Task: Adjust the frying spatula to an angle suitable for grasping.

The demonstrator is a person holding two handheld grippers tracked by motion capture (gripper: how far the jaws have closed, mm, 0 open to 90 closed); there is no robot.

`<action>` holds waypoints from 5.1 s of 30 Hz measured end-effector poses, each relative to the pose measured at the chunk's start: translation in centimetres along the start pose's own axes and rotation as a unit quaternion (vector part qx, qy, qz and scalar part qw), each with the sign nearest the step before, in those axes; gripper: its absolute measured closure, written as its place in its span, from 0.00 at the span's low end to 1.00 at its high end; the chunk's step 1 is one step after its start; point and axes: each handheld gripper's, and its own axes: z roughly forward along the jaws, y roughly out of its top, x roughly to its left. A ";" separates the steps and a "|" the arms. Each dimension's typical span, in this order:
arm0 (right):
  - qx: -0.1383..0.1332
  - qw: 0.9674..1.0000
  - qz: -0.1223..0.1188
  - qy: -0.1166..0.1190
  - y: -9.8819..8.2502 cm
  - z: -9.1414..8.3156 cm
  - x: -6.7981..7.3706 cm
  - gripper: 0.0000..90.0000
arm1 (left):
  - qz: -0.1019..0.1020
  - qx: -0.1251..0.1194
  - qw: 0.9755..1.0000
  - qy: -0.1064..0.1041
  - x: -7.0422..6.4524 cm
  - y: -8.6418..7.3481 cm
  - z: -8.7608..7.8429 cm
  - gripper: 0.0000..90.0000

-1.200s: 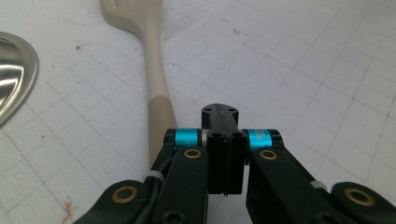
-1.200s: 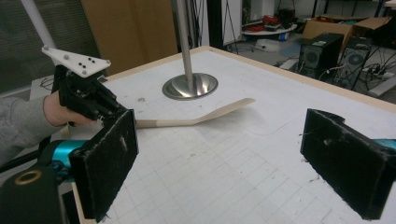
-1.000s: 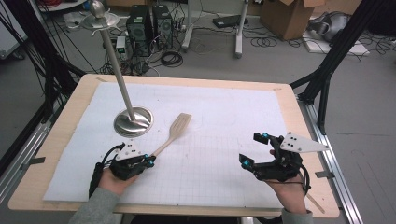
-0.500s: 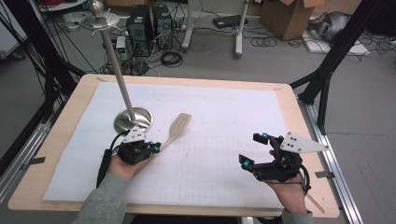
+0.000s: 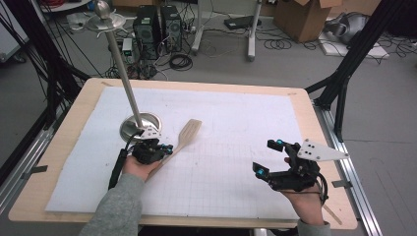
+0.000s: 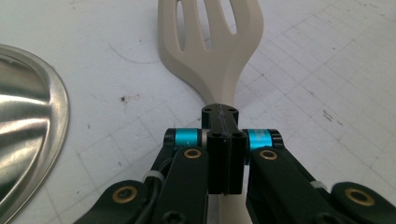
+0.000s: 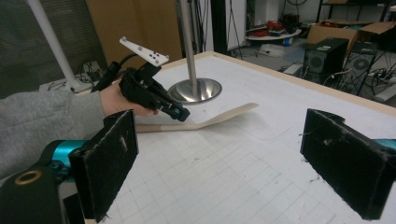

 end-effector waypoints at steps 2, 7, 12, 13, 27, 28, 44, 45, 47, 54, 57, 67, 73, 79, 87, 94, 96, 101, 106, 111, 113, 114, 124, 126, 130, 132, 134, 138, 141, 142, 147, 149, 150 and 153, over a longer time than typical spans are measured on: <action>-0.002 1.000 0.003 0.000 0.0 -0.1 0.0 0.11 | 0.003 0.000 1.000 0.001 0.1 0.1 0.3 1.00; -0.003 1.000 0.002 0.001 0.0 -0.2 0.0 0.11 | 0.008 0.015 1.000 0.003 0.3 0.3 0.9 1.00; -0.003 1.000 0.003 0.001 -0.1 -0.3 0.0 0.11 | 0.012 0.020 1.000 -0.004 0.3 0.5 1.3 1.00; -0.004 1.000 0.002 0.000 -0.1 -0.3 0.0 0.11 | 0.012 0.019 1.000 -0.007 0.3 0.5 1.3 1.00; 0.002 1.000 0.003 0.002 -0.2 -0.2 0.1 0.11 | 0.023 0.031 0.999 0.003 0.2 0.9 2.1 1.00; 0.002 1.000 0.002 0.001 -0.2 -0.2 0.1 0.11 | 0.025 0.036 0.999 0.003 0.2 1.0 2.1 1.00; 0.005 1.000 0.000 0.003 -0.2 0.0 0.2 0.11 | 0.031 0.032 0.999 -0.013 -0.1 1.1 2.4 1.00; 0.006 1.000 0.003 0.004 -0.2 0.1 0.2 0.11 | 0.032 0.032 0.999 -0.013 -0.1 1.1 2.4 1.00; 0.006 1.000 0.001 0.004 -0.2 0.1 0.2 0.11 | 0.031 0.030 0.999 -0.014 -0.2 1.1 2.5 1.00; 0.006 1.000 0.000 0.003 -0.2 0.2 0.2 0.11 | 0.035 0.030 0.999 -0.023 -0.5 1.1 2.6 1.00; 0.004 1.000 0.000 0.005 -0.1 0.2 0.3 0.11 | 0.041 0.030 0.998 -0.027 -0.7 1.1 2.7 1.00; 0.005 1.000 -0.002 0.006 -0.1 0.3 0.2 0.11 | 0.051 0.032 0.997 -0.047 -1.1 1.2 2.9 1.00; 0.007 1.000 -0.002 0.006 -0.1 0.3 0.3 0.11 | 0.067 0.037 0.995 -0.064 -1.9 1.3 3.2 1.00; 0.009 1.000 -0.002 0.006 -0.1 0.4 0.3 0.11 | 0.079 0.039 0.993 -0.083 -2.6 1.4 3.4 1.00; 0.009 1.000 -0.001 0.005 -0.2 0.3 0.3 0.11 | 0.092 0.043 0.989 -0.109 -3.4 1.3 3.5 1.00; 0.006 1.000 0.000 0.005 -0.2 0.2 0.3 0.11 | 0.101 0.044 0.987 -0.119 -4.0 1.3 3.6 1.00; 0.007 1.000 0.001 0.005 -0.2 0.2 0.3 0.11 | 0.103 0.046 0.987 -0.117 -4.0 1.4 3.6 1.00; 0.006 1.000 0.000 0.005 -0.3 0.2 0.3 0.11 | 0.106 0.038 0.988 -0.104 -4.2 1.4 3.4 1.00; 0.008 1.000 0.003 0.003 -0.4 0.0 0.3 0.11 | 0.100 0.015 0.990 -0.101 -3.9 1.9 1.9 1.00; 0.012 1.000 0.001 0.005 -0.4 0.3 0.4 0.11 | 0.099 -0.008 0.991 -0.095 -4.1 1.3 -0.2 1.00; 0.015 1.000 0.001 0.004 -0.5 0.4 0.5 0.11 | 0.096 -0.017 0.991 -0.096 -4.1 0.7 -1.0 1.00; 0.014 1.000 -0.002 0.003 -0.5 0.5 0.5 0.11 | 0.094 -0.024 0.991 -0.097 -4.1 0.4 -1.5 1.00; 0.022 1.000 -0.006 0.003 -0.3 0.9 0.6 0.11 | 0.069 -0.058 0.991 -0.096 -3.5 -2.8 -5.4 1.00; 0.024 1.000 -0.005 0.002 -0.3 0.9 0.6 0.11 | 0.064 -0.062 0.991 -0.097 -3.5 -3.3 -6.0 1.00; 0.024 1.000 -0.004 0.001 -0.3 0.9 0.5 0.11 | 0.067 -0.063 0.992 -0.085 -3.9 -4.1 -6.9 1.00; 0.024 1.000 -0.004 0.000 -0.3 0.9 0.4 0.11 | 0.069 -0.062 0.993 -0.078 -4.1 -4.4 -7.3 1.00; 0.020 1.000 -0.006 0.001 -0.2 0.8 0.3 0.11 | 0.071 -0.062 0.993 -0.072 -4.3 -4.8 -7.5 1.00; 0.013 1.000 -0.006 0.001 0.0 0.5 0.3 0.11 | 0.069 -0.051 0.994 -0.069 -4.5 -5.6 -7.7 1.00; 0.011 1.000 -0.009 0.002 0.0 0.4 0.2 0.11 | 0.069 -0.043 0.994 -0.066 -4.7 -6.2 -7.6 1.00; 0.011 1.000 -0.007 0.003 0.1 0.3 0.3 0.11 | 0.069 -0.043 0.995 -0.066 -4.8 -6.3 -7.6 1.00; 0.011 1.000 -0.008 0.005 0.1 0.4 0.2 0.11 | 0.083 -0.026 0.994 -0.069 -5.5 -6.6 -7.4 1.00; 0.011 1.000 -0.010 0.005 0.2 0.4 0.3 0.11 | 0.088 -0.019 0.994 -0.068 -5.7 -6.8 -7.2 1.00; 0.011 1.000 -0.010 0.006 0.2 0.4 0.3 0.11 | 0.089 -0.015 0.994 -0.068 -5.7 -6.9 -7.2 1.00; 0.011 1.000 -0.009 0.007 0.2 0.4 0.4 0.11 | 0.095 -0.007 0.993 -0.065 -5.7 -7.0 -7.0 1.00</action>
